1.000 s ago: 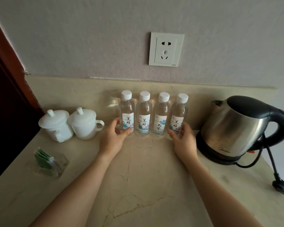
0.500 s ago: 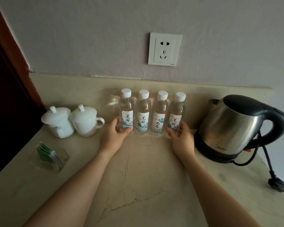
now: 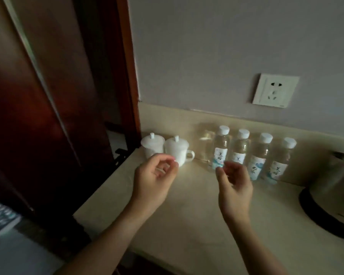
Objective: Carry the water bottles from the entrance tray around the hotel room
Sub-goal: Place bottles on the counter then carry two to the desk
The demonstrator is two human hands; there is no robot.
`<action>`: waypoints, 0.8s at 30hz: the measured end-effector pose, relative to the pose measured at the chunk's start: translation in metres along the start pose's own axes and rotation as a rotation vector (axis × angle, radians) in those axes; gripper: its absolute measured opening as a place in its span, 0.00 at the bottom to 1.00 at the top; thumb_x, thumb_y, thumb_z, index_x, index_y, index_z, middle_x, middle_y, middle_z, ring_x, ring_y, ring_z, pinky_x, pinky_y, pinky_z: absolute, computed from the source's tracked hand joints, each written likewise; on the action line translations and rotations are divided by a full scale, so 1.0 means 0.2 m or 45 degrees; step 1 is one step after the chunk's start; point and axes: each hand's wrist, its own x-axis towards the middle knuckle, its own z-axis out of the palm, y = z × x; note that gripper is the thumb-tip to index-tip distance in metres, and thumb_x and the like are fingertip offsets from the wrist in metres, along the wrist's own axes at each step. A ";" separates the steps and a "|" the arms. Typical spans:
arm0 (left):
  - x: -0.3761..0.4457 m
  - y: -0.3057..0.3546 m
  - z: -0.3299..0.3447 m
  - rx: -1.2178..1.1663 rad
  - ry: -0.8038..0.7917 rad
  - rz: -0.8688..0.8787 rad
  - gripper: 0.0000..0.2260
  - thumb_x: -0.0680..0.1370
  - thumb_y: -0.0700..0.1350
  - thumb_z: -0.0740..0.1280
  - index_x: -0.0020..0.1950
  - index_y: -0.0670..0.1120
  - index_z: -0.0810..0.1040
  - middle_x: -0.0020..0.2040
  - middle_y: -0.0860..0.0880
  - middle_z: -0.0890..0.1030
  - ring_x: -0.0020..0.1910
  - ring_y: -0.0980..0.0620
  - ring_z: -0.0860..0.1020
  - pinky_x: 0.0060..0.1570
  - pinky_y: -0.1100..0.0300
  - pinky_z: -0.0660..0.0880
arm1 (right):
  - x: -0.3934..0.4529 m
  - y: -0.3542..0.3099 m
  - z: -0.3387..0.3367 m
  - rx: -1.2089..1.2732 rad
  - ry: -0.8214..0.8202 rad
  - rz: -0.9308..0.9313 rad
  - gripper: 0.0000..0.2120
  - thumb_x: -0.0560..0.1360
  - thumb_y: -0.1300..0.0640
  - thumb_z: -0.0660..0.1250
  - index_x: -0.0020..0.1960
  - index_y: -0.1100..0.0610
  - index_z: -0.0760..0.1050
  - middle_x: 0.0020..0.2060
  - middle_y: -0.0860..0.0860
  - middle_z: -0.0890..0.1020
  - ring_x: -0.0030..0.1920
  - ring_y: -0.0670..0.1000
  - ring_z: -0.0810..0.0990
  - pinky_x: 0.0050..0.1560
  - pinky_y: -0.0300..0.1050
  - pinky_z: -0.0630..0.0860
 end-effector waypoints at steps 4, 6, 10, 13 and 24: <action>0.09 0.08 -0.54 0.099 0.218 0.094 0.05 0.73 0.36 0.73 0.45 0.44 0.83 0.36 0.50 0.83 0.36 0.57 0.80 0.38 0.66 0.75 | -0.19 -0.31 0.48 0.121 -0.505 -0.157 0.07 0.74 0.62 0.71 0.49 0.54 0.77 0.33 0.41 0.80 0.34 0.41 0.76 0.36 0.33 0.72; 0.10 0.10 -0.84 0.190 0.324 0.099 0.03 0.73 0.37 0.73 0.45 0.43 0.83 0.37 0.49 0.83 0.37 0.55 0.80 0.38 0.66 0.75 | -0.33 -0.42 0.73 0.138 -0.705 -0.190 0.07 0.74 0.62 0.72 0.49 0.55 0.77 0.34 0.45 0.81 0.34 0.43 0.77 0.37 0.35 0.73; 0.06 0.06 -1.48 0.332 0.517 0.088 0.03 0.73 0.39 0.74 0.45 0.46 0.83 0.39 0.54 0.83 0.38 0.54 0.81 0.40 0.63 0.77 | -0.65 -0.60 1.24 0.179 -1.001 -0.241 0.07 0.73 0.60 0.72 0.48 0.52 0.77 0.33 0.46 0.81 0.34 0.40 0.78 0.38 0.32 0.72; -0.02 0.02 -1.91 0.379 0.637 0.060 0.06 0.74 0.40 0.73 0.44 0.50 0.82 0.38 0.56 0.82 0.36 0.59 0.79 0.38 0.67 0.75 | -0.91 -0.71 1.60 0.244 -1.189 -0.272 0.07 0.73 0.59 0.72 0.49 0.52 0.77 0.33 0.44 0.81 0.35 0.40 0.78 0.39 0.32 0.73; -0.26 -0.15 -3.20 0.536 1.048 -0.010 0.12 0.74 0.34 0.72 0.43 0.52 0.80 0.35 0.62 0.81 0.33 0.63 0.77 0.37 0.72 0.72 | -1.77 -0.94 2.66 0.430 -1.541 -0.330 0.12 0.72 0.62 0.74 0.49 0.49 0.76 0.35 0.47 0.81 0.37 0.42 0.80 0.41 0.32 0.74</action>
